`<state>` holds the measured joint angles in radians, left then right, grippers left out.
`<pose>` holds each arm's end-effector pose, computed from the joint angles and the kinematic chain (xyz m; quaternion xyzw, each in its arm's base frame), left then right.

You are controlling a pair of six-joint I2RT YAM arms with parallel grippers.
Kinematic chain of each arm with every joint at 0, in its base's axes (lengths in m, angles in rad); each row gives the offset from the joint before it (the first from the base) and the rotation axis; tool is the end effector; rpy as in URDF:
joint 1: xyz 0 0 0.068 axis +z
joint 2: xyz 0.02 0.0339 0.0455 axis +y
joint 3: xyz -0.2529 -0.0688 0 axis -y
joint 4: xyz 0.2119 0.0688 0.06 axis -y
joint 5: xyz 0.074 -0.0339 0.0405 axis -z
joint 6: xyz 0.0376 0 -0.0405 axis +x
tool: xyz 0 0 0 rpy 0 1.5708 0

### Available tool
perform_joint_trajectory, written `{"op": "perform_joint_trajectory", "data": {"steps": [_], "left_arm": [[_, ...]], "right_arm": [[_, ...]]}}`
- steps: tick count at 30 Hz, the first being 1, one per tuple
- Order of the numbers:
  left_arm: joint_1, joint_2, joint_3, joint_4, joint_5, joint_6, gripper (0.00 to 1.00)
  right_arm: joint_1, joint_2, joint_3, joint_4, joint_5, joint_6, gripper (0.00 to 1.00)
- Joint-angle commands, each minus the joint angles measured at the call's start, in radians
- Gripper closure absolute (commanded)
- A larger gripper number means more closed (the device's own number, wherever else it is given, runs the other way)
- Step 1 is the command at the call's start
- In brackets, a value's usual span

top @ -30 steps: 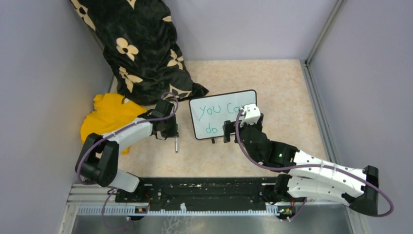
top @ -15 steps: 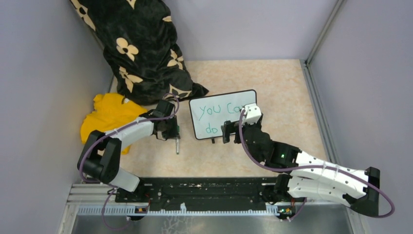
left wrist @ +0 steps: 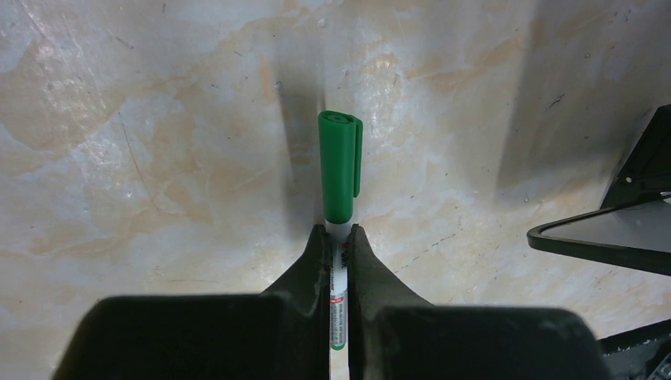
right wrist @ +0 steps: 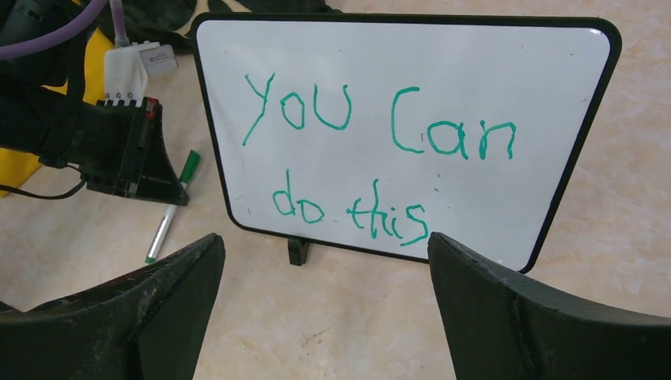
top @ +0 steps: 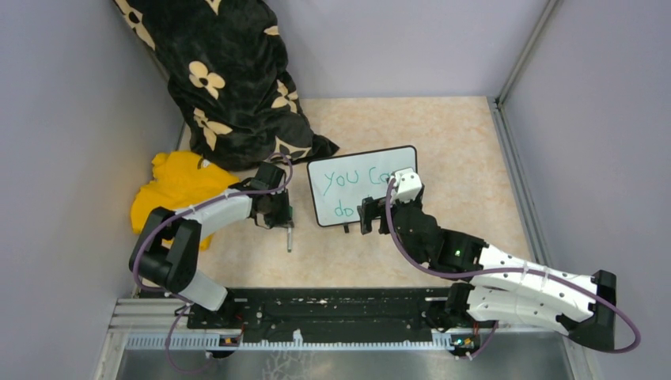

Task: Write a sentence on the whiteboard
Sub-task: Place the whiteboard marker at the center of the board.

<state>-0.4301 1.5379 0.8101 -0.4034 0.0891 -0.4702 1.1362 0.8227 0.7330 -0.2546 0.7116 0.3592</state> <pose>0.2324 -0.1103 0.1692 -0.0098 0.9750 -0.1339 0.1772 0.0900 0.1356 0.3051 -0.1048 0.7854 0.1579 0.5893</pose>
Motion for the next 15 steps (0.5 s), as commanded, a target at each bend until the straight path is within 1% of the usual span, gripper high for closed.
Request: {"op": "perform_joint_trajectory", "data": {"steps": [1, 15], "left_arm": [[0.005, 0.018, 0.018, 0.003, 0.019, 0.004, 0.94], [0.006, 0.032, 0.024, -0.003, 0.026, 0.005, 0.89]], "right_arm": [[-0.006, -0.002, 0.001, 0.019, -0.004, -0.003, 0.04], [-0.006, -0.007, 0.000, 0.020, -0.003, -0.005, 0.04]]}}
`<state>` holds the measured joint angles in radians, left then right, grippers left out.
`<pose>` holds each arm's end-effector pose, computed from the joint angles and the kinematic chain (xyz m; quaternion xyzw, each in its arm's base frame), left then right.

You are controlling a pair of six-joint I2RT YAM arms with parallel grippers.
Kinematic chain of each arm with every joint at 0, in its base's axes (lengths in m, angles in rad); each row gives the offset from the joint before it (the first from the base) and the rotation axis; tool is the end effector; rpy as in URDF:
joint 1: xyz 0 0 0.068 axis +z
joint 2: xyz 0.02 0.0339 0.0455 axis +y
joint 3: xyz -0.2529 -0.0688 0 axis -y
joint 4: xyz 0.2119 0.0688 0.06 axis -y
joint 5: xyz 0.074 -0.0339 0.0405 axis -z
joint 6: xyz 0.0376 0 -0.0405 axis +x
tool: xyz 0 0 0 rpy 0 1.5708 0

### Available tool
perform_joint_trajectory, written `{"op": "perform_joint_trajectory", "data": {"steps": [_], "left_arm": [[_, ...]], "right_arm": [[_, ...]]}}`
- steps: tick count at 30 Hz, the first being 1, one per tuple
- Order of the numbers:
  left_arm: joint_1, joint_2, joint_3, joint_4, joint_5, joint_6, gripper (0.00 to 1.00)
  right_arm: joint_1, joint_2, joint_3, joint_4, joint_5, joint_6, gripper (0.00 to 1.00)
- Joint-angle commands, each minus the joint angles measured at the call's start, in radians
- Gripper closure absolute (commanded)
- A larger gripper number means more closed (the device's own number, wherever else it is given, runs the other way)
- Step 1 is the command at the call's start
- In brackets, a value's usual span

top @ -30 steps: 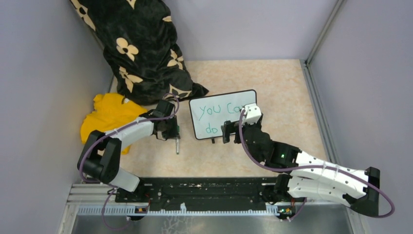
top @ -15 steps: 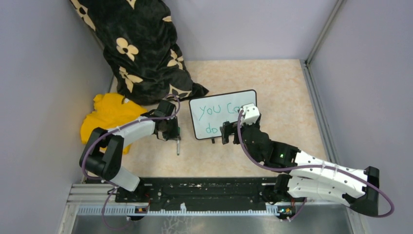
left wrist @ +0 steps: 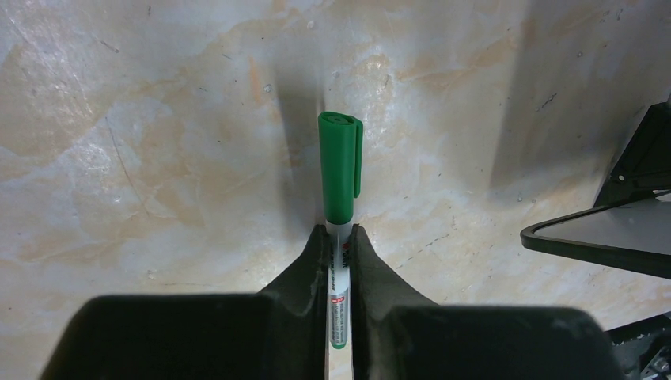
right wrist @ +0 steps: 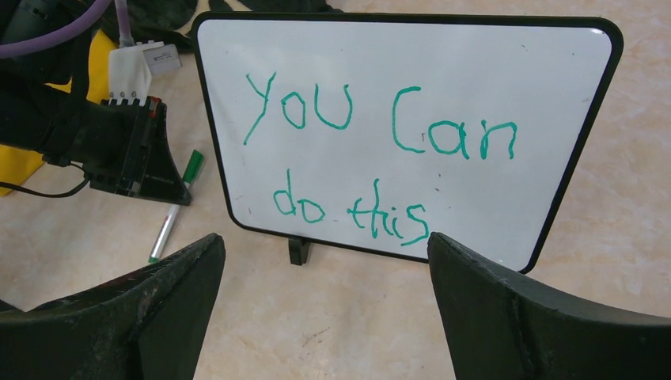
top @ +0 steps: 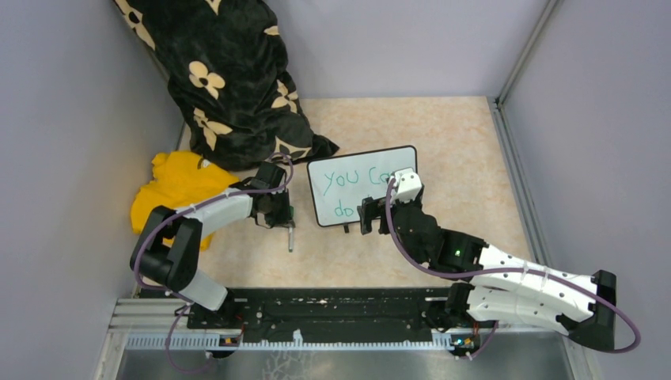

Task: Write a sentence on the whiteboard
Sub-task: Place the whiteboard marker at the center of the board.

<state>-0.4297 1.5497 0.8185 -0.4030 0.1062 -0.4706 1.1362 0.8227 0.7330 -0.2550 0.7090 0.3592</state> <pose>0.2343 -0.1118 0.1686 -0.0084 0.9749 -0.1407 0.1722 0.0899 0.1356 0.3050 -0.1057 0.7855 0.1587 0.5887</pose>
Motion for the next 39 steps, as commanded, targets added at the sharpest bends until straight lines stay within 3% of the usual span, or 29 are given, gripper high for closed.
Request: {"op": "perform_joint_trajectory", "data": {"steps": [1, 39], "left_arm": [[0.005, 0.022, 0.015, -0.004, 0.008, 0.006, 0.89], [0.005, 0.038, 0.024, -0.015, 0.010, 0.009, 0.74]], "right_arm": [[-0.006, -0.008, -0.001, 0.021, -0.001, -0.004, 0.04], [-0.006, -0.019, -0.015, 0.026, -0.005, -0.007, 0.05]]}}
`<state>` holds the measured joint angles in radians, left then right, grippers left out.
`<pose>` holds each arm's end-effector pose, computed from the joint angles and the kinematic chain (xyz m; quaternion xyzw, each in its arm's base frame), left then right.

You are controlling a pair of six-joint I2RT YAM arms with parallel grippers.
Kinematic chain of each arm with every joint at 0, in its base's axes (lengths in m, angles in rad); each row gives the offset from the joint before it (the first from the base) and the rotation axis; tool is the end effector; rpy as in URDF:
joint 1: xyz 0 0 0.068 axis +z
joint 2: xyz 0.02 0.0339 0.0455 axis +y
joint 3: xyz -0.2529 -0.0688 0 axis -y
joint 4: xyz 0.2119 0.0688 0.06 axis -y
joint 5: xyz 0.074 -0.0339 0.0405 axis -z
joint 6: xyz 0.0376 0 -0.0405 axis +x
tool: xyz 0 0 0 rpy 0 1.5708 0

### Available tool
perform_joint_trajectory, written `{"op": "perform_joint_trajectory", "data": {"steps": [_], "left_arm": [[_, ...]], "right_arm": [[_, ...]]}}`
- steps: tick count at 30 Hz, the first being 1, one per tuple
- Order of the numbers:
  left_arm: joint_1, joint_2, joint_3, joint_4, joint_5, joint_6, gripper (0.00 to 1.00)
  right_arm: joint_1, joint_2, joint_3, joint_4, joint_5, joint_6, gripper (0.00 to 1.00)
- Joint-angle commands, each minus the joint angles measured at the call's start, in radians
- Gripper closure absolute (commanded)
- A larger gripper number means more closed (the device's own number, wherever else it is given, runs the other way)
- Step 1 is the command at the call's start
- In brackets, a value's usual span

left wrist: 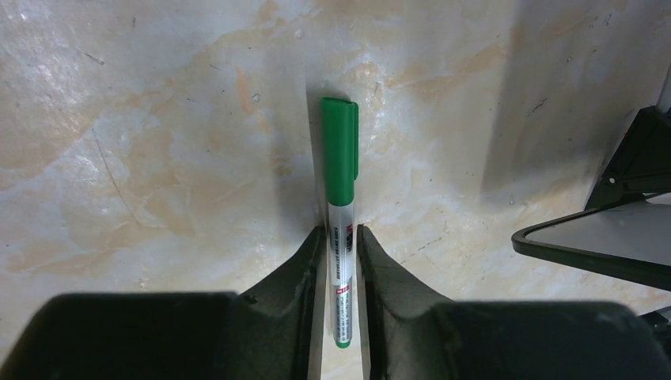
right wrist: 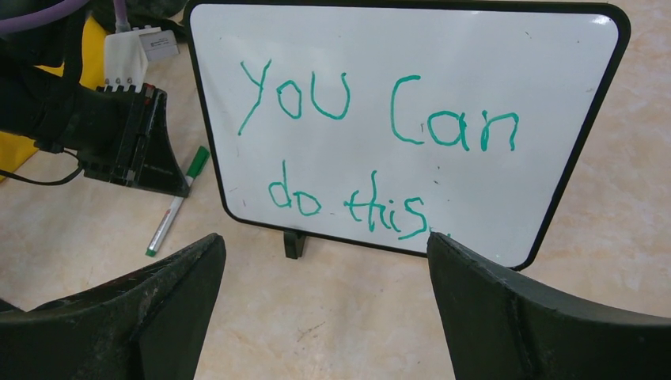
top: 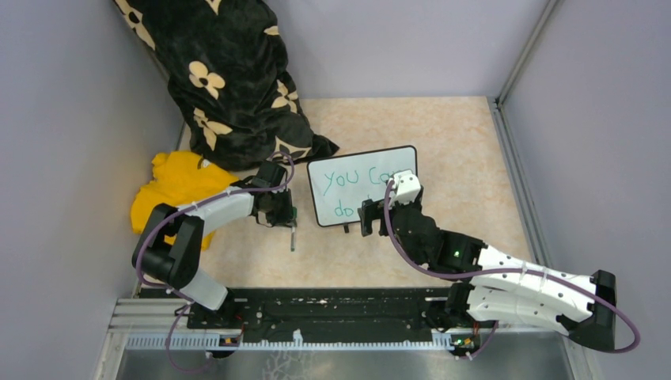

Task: Write a sentence on the whiteboard
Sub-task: Place the whiteboard marker at the center of the board.

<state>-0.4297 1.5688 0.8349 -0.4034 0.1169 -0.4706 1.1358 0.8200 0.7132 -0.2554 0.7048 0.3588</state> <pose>0.2380 -0.1139 0.1680 -0.0074 0.9750 -0.1448 0.1685 0.0897 0.1353 0.2991 -0.1111 0.7891 0.1541 0.5842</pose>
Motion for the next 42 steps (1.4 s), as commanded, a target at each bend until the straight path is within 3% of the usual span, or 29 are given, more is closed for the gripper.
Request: {"op": "perform_joint_trajectory", "data": {"steps": [1, 18, 42], "left_arm": [[0.005, 0.020, 0.007, -0.015, -0.001, 0.009, 0.74], [0.005, 0.022, 0.010, -0.016, -0.005, 0.007, 0.75], [0.005, -0.036, -0.001, -0.005, -0.016, -0.002, 0.53]], "right_arm": [[-0.005, -0.016, 0.005, 0.027, -0.001, -0.006, 0.05], [-0.005, -0.010, -0.018, 0.056, 0.002, -0.007, 0.05], [-0.005, 0.013, -0.025, 0.081, 0.035, 0.041, 0.06]]}}
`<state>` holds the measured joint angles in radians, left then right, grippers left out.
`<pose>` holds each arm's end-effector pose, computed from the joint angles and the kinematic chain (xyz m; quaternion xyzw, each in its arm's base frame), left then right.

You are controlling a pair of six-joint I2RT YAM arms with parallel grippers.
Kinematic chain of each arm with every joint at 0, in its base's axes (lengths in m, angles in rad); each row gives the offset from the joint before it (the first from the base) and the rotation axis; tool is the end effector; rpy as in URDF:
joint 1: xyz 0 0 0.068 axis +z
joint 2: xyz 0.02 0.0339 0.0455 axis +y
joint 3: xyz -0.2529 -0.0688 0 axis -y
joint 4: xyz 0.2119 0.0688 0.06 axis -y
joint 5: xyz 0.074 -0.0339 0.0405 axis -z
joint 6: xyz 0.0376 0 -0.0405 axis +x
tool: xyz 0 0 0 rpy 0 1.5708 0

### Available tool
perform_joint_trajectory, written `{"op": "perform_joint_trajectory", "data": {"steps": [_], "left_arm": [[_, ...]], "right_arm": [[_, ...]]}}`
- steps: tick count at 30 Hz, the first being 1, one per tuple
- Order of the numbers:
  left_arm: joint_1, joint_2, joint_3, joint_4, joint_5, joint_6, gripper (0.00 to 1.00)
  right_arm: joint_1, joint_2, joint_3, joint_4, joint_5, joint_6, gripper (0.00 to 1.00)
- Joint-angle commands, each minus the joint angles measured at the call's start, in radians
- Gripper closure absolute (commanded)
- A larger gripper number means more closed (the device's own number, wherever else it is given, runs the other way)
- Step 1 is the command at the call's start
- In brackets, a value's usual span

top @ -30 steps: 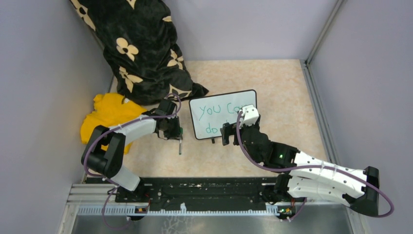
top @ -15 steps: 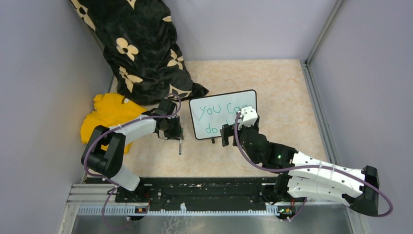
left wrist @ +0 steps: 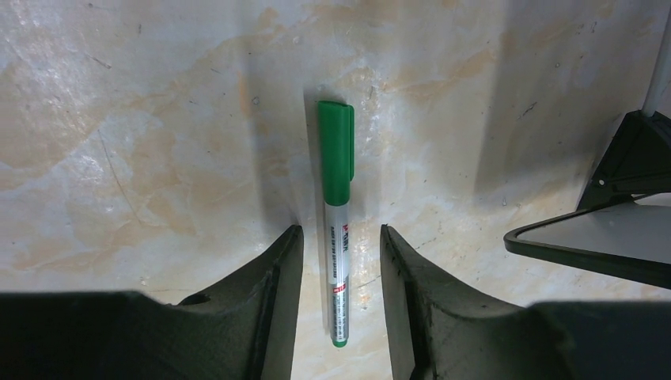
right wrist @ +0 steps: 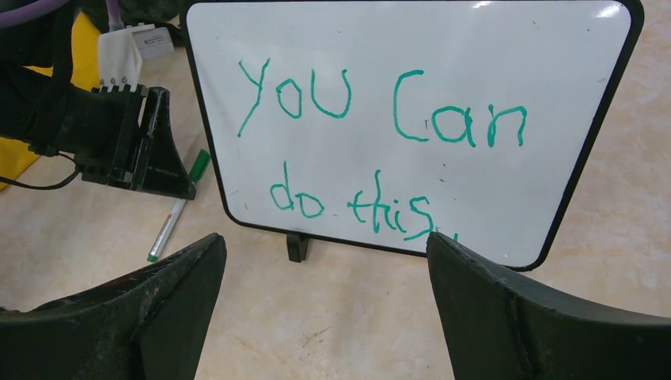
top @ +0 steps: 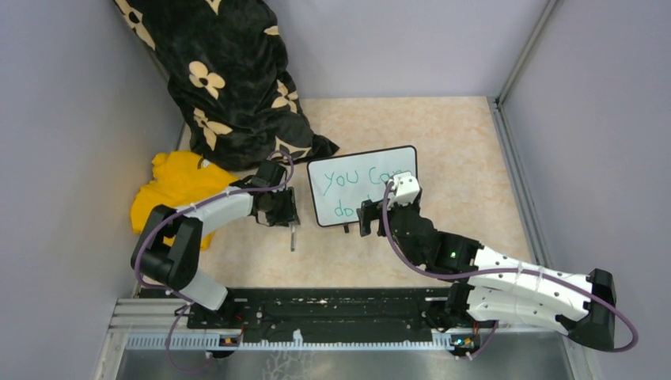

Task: Write a sentence on the whiteboard
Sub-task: Place the whiteboard marker at the center of the board.

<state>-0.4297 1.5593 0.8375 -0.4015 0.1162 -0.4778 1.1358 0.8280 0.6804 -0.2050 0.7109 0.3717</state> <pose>0.2382 -0.1139 0.1710 -0.0105 0.9735 -0.1480 0.1743 0.0912 0.1380 0.2926 -0.1019 0.7877 0.1590 0.5864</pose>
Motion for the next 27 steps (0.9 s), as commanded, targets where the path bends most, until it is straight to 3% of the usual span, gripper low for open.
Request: {"op": "perform_joint_trajectory", "data": {"steps": [1, 20, 27], "left_arm": [[0.005, -0.030, -0.004, -0.005, -0.015, 0.005, 0.53], [0.005, -0.103, -0.018, 0.002, -0.043, -0.002, 0.41], [0.005, -0.118, -0.018, 0.005, -0.045, -0.006, 0.40]], "right_arm": [[-0.005, 0.007, 0.008, 0.026, 0.034, 0.037, 0.06], [-0.005, 0.175, 0.173, -0.211, 0.211, 0.342, 0.01], [-0.005, 0.119, 0.151, -0.152, 0.228, 0.284, 0.01]]}}
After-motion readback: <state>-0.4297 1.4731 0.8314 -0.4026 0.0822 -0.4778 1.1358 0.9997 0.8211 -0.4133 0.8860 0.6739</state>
